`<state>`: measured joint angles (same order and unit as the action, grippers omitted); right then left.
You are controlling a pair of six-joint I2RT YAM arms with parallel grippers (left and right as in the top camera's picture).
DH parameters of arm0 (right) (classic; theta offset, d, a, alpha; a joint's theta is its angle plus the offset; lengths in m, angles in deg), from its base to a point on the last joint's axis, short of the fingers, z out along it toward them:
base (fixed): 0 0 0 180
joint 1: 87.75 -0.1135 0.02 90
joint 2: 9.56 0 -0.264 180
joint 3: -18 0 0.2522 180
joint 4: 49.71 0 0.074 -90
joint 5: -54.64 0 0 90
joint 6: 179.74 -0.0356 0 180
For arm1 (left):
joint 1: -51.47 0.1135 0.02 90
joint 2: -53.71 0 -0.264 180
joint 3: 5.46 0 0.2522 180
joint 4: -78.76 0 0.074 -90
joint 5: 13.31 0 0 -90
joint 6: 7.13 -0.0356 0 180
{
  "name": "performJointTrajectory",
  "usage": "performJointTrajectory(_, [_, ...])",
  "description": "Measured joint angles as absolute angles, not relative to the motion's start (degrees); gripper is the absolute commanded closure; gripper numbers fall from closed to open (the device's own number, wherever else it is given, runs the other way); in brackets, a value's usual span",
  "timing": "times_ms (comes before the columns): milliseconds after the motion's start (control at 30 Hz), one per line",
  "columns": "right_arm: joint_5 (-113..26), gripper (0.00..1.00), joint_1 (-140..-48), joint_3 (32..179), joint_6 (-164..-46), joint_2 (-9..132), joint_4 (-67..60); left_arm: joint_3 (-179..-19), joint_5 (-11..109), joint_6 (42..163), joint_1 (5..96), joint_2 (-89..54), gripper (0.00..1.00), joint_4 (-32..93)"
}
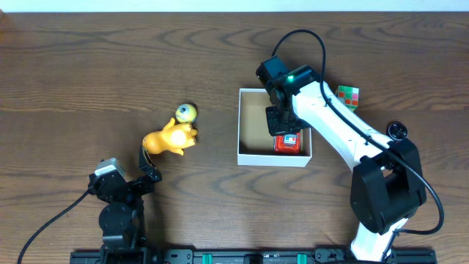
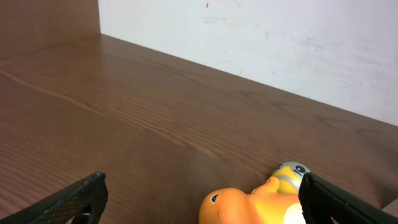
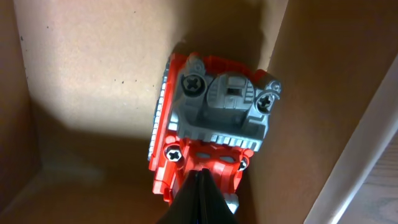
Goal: Pack container
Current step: 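Lower the red toy robot into the white box with the right gripper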
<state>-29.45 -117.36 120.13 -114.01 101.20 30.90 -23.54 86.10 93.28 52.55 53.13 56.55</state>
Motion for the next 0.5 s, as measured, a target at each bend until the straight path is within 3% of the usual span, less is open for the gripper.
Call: performJointTrajectory(500, [-30.9,0.99,-117.4,120.1,-112.5,101.2,36.1,-23.5,86.1,93.3,52.5,53.1,0.02,56.5])
